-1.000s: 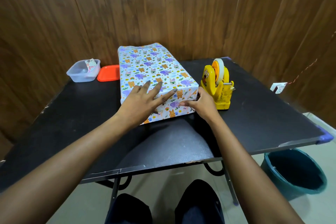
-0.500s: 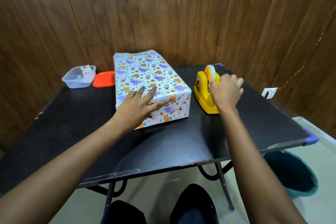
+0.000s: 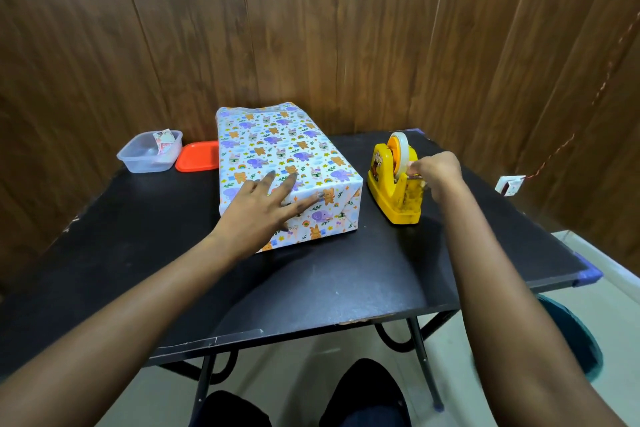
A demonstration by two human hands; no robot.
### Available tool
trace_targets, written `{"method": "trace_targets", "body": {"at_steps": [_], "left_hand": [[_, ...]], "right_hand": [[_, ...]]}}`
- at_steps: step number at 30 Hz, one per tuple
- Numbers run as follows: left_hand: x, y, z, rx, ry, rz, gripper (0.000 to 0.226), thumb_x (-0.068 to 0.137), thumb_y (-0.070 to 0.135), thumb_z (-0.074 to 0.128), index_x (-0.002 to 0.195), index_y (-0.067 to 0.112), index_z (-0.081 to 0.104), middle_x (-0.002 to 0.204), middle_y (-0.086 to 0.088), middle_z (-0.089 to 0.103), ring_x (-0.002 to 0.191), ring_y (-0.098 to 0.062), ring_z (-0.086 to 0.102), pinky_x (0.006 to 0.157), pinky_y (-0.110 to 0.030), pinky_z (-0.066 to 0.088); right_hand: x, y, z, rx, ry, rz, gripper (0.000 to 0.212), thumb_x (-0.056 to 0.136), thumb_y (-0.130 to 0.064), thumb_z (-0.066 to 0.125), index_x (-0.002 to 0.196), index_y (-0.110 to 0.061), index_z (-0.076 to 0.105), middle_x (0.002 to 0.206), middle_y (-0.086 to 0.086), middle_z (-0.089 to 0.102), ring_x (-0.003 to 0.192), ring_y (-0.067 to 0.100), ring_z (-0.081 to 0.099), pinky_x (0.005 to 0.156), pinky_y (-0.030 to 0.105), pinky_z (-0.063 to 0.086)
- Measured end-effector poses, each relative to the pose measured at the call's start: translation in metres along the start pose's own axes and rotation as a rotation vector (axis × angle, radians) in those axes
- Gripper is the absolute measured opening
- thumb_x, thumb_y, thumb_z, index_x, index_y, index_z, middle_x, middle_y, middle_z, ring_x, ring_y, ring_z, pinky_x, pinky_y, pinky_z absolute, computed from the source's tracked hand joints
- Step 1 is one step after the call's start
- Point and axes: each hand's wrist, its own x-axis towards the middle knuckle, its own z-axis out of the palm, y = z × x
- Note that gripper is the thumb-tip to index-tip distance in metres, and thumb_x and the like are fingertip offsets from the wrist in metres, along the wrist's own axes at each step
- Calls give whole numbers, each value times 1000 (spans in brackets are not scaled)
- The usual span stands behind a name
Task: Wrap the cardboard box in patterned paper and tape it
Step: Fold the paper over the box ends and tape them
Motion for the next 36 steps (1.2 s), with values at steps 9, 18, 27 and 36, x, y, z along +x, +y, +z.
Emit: {"method": "trace_targets", "body": {"at_steps": [9,18,27,36], "left_hand": [[-2,1,2,-68,27,3,120,68,37,80,147,35,-10,134,-19,51,109,-46,57,73,-43,49],[-2,1,3,-72,8,-3,117,68,38,80,149,34,-5,134,-19,51,109,-46,57,72,-43,48],[-3,0,5,-51,7,-12,117,67,37,81,149,33,-2,135,-18,51,109,-45,57,73,-43,48],[-1,1,0,-42,14,-11,95,65,33,82,143,30,27,131,-20,54,106,-46,58,69,-42,49]], "right_hand": [[-13,21,-10,-130,199,-85,48,95,-38,50,123,0,52,122,17,58,110,34,56,89,41,46],[-26,29,-12,459,-214,133,21,94,-19,56,76,-10,62,65,3,58,54,9,51,53,20,42],[-33,39,9,674,-174,196,27,88,-27,66,68,-8,60,59,1,58,48,9,53,50,20,48],[-34,40,14,609,-7,88,26,86,-27,69,70,-11,56,69,2,57,59,11,52,52,22,46]]}}
